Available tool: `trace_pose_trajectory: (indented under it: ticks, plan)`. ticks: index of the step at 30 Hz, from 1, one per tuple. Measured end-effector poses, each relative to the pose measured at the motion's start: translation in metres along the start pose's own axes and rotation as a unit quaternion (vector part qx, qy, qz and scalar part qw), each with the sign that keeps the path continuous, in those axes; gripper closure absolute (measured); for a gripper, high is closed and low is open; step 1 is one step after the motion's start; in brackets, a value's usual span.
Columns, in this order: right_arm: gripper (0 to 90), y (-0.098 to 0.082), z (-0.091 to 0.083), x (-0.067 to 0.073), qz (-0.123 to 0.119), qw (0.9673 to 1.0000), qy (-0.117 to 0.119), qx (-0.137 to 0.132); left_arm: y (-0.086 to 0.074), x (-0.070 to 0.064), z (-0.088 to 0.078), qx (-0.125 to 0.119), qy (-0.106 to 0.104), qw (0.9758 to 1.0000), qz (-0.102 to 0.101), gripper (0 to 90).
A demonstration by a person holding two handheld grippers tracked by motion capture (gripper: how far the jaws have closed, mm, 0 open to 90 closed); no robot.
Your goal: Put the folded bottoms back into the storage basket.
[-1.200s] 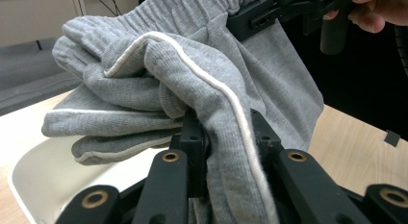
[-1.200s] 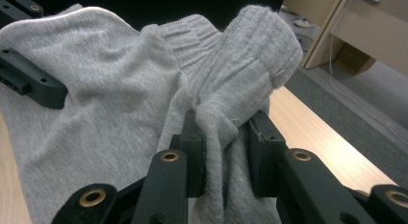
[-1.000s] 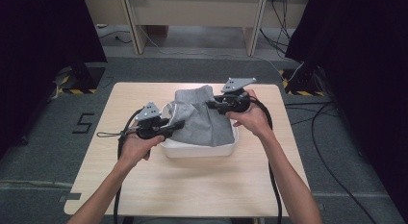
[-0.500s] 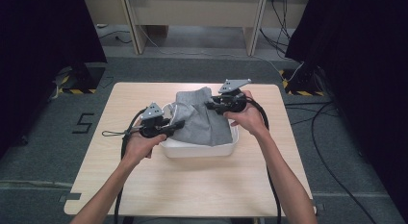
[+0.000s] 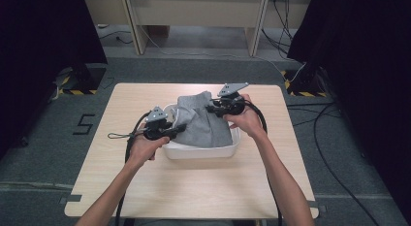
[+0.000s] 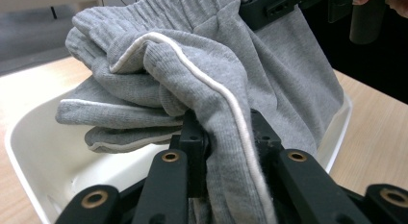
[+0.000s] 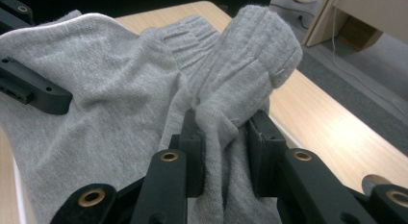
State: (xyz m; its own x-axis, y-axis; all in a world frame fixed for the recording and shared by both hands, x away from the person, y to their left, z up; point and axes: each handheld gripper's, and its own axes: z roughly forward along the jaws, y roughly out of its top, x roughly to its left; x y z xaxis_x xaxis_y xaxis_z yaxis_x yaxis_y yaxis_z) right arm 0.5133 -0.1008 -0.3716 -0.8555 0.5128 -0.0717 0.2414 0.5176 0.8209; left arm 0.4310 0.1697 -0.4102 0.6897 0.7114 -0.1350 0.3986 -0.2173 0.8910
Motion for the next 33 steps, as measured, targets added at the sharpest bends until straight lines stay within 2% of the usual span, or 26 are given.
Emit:
trace_pose_trajectory:
  ticks: [6,10,19,27,30,33]
  plan:
    - [72.4,-0.009,0.007,-0.002,0.006,0.9999,0.005,0.007,-0.008,0.002,0.007,0.014,-0.001,0.9999,-0.005,72.5]
    - [72.3,-0.012,0.011,-0.001,0.007,0.9999,0.006,0.011,-0.01,0.003,0.009,0.024,0.002,0.9997,-0.001,72.4]
    - [72.3,-0.024,0.022,-0.001,0.019,0.9996,0.013,0.017,-0.015,0.005,0.014,0.052,0.002,0.9986,-0.006,72.0]
    - [72.2,-0.034,0.028,-0.004,0.027,0.999,0.011,0.033,-0.019,0.01,0.022,0.084,0.001,0.9963,-0.013,71.1]
    - [72.1,-0.039,0.03,-0.007,0.031,0.9986,0.006,0.042,-0.021,0.011,0.026,0.1,0.004,0.9949,-0.01,70.2]
    - [72.1,-0.041,0.03,-0.008,0.035,0.9984,0.003,0.044,-0.022,0.012,0.026,0.102,0.005,0.9948,-0.01,69.3]
